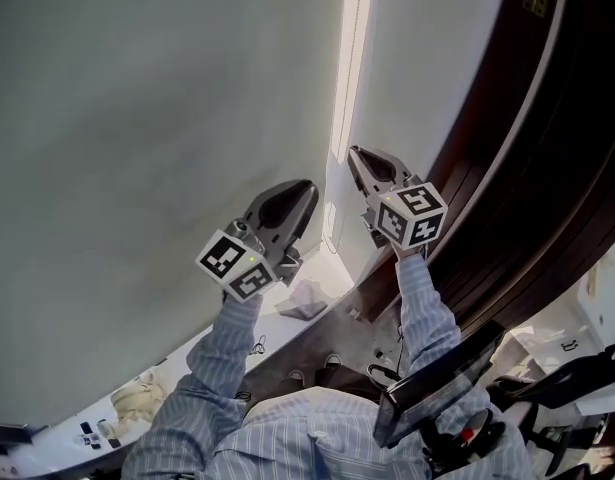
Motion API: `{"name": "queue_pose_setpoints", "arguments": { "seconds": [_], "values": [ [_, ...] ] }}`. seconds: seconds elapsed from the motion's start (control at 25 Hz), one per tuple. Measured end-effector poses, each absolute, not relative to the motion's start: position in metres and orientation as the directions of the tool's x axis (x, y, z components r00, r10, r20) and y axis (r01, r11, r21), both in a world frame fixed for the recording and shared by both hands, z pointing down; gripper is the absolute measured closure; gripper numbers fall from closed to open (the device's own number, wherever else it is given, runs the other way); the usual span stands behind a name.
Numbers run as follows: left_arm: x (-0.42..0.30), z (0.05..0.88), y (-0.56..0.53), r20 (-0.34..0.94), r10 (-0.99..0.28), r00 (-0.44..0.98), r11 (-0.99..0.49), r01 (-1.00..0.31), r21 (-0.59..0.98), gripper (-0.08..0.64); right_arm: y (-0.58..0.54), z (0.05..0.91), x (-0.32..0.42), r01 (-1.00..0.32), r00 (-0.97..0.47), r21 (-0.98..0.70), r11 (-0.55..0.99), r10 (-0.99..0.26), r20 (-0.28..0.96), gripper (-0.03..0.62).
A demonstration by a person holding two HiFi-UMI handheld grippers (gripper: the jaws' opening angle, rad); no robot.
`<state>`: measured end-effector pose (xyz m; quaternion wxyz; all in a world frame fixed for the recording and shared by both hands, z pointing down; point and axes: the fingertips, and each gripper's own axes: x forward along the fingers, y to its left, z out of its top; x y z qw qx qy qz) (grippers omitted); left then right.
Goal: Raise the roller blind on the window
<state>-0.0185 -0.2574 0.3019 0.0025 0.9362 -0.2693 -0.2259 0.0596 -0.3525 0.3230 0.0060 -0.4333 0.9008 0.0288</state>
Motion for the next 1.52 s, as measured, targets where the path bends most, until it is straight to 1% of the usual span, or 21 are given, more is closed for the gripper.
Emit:
{"name": "queue_pose_setpoints", "arguments": {
  "seconds": [0.04, 0.08, 0.16, 0.2, 0.28, 0.36, 0.48, 0.68, 0.8, 0.84, 0.88, 0.92, 1.0, 1.12, 1.24, 1.32, 1.4, 1.52],
  "values": [
    [-0.011, 0.286, -0.262, -0.429, -0.482, 0.764, -0.867, -0.486, 0.109, 0.538, -0.349, 0.323, 0.059, -0.781, -0.624, 0.052, 0.622, -0.781, -0.04, 0.575],
    [-0.003, 0.272, -0.268, -0.425, -0.463, 0.778, -0.876, -0.476, 0.083, 0.511, -0.346, 0.323, 0.058, -0.78, -0.625, 0.047, 0.624, -0.779, -0.045, 0.575],
    [0.016, 0.255, -0.279, -0.386, -0.432, 0.815, -0.887, -0.461, 0.021, 0.456, -0.341, 0.323, 0.056, -0.776, -0.631, 0.025, 0.631, -0.774, -0.057, 0.575],
    [0.025, 0.25, -0.285, -0.359, -0.42, 0.833, -0.893, -0.451, -0.002, 0.445, -0.339, 0.323, 0.056, -0.776, -0.631, 0.019, 0.631, -0.774, -0.061, 0.576],
    [0.04, 0.246, -0.294, -0.318, -0.4, 0.86, -0.905, -0.425, -0.011, 0.437, -0.336, 0.323, 0.057, -0.78, -0.625, 0.009, 0.626, -0.778, -0.071, 0.577],
    [0.047, 0.244, -0.298, -0.307, -0.387, 0.869, -0.914, -0.405, 0.006, 0.437, -0.333, 0.323, 0.059, -0.781, -0.621, -0.013, 0.624, -0.778, -0.093, 0.577],
    [0.053, 0.24, -0.3, -0.311, -0.386, 0.869, -0.916, -0.401, 0.016, 0.437, -0.326, 0.323, 0.061, -0.774, -0.624, -0.044, 0.632, -0.772, -0.12, 0.577],
    [0.066, 0.215, -0.314, -0.334, -0.403, 0.852, -0.905, -0.424, 0.009, 0.437, -0.322, 0.322, 0.063, -0.781, -0.62, -0.008, 0.624, -0.778, -0.103, 0.577],
    [0.077, 0.194, -0.317, -0.353, -0.383, 0.854, -0.911, -0.413, -0.01, 0.445, -0.32, 0.322, 0.066, -0.782, -0.619, -0.008, 0.623, -0.778, -0.105, 0.577],
    [0.08, 0.189, -0.316, -0.356, -0.377, 0.855, -0.912, -0.41, -0.019, 0.465, -0.319, 0.321, 0.067, -0.782, -0.619, -0.007, 0.623, -0.778, -0.107, 0.577],
    [0.082, 0.185, -0.316, -0.356, -0.374, 0.856, -0.912, -0.41, -0.028, 0.514, -0.318, 0.321, 0.067, -0.783, -0.618, -0.005, 0.622, -0.779, -0.108, 0.577],
    [0.084, 0.183, -0.317, -0.353, -0.375, 0.857, -0.911, -0.411, -0.031, 0.54, -0.317, 0.321, 0.068, -0.784, -0.617, -0.002, 0.621, -0.779, -0.11, 0.577],
    [0.084, 0.183, -0.321, -0.362, -0.376, 0.853, -0.915, -0.404, -0.004, 0.546, -0.316, 0.321, 0.071, -0.787, -0.613, 0.001, 0.617, -0.782, -0.113, 0.577],
    [0.081, 0.187, -0.326, -0.408, -0.377, 0.832, -0.919, -0.39, 0.053, 0.551, -0.317, 0.324, 0.075, -0.788, -0.611, -0.004, 0.616, -0.783, -0.113, 0.577],
    [0.08, 0.193, -0.326, -0.426, -0.395, 0.814, -0.904, -0.427, 0.023, 0.551, -0.316, 0.329, 0.075, -0.798, -0.598, -0.002, 0.603, -0.793, -0.116, 0.577],
    [0.079, 0.198, -0.328, -0.433, -0.405, 0.805, -0.901, -0.432, 0.04, 0.551, -0.317, 0.333, 0.074, -0.817, -0.575, 0.023, 0.576, -0.811, -0.111, 0.577],
    [0.078, 0.207, -0.332, -0.43, -0.417, 0.801, -0.898, -0.436, 0.058, 0.551, -0.319, 0.342, 0.072, -0.828, -0.56, 0.045, 0.559, -0.823, -0.093, 0.577],
    [0.077, 0.23, -0.338, -0.399, -0.446, 0.801, -0.885, -0.462, 0.062, 0.551, -0.324, 0.365, 0.069, -0.829, -0.558, 0.016, 0.558, -0.828, -0.057, 0.577]
  ]
}}
